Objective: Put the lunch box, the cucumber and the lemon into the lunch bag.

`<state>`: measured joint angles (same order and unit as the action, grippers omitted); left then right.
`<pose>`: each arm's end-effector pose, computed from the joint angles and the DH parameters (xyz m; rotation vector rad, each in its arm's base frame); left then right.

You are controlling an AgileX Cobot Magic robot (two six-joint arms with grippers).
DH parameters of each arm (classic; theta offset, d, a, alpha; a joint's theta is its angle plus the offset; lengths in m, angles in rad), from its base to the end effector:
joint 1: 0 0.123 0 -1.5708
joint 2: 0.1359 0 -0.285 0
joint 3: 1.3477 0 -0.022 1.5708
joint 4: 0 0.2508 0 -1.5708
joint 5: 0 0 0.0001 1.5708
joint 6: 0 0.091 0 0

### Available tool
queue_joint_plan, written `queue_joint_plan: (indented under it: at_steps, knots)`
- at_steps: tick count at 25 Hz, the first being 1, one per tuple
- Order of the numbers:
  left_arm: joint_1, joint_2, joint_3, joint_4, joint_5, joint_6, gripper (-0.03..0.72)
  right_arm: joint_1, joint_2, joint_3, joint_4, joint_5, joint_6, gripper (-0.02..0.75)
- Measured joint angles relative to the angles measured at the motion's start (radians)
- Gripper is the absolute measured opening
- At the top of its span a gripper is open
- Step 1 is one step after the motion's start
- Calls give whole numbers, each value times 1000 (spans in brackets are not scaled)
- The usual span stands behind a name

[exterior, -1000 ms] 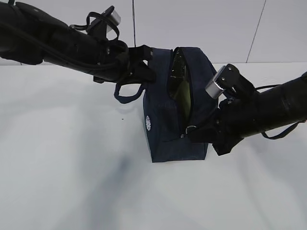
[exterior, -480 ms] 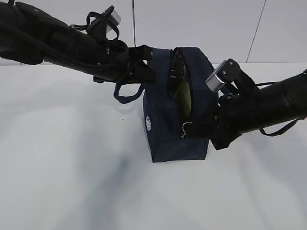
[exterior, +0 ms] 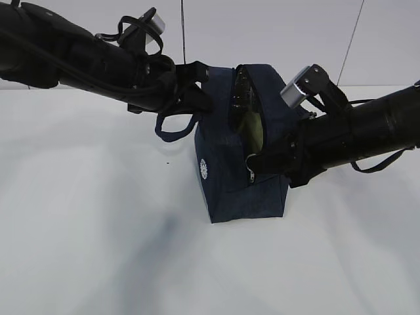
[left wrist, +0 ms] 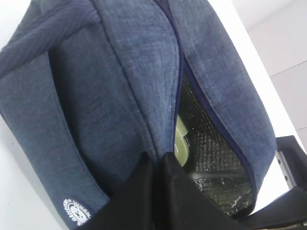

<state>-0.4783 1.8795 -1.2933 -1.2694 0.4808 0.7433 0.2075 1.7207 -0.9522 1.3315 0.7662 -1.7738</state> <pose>0.3527 -0.2282 0.2300 0.2544 2.3340 -1.0173 0.3107 0.1281 0.2027 -1.1046 2.0146 0.7446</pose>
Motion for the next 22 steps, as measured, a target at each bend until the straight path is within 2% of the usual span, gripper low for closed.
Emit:
queue_joint_plan:
  at_steps: [16, 22]
  knots:
    - [0, 0, 0, -1, 0, 0, -5, 0, -70, 0, 6, -2, 45, 7]
    - [0, 0, 0, -1, 0, 0, -5, 0, -83, 0, 60, -4, 58, 7]
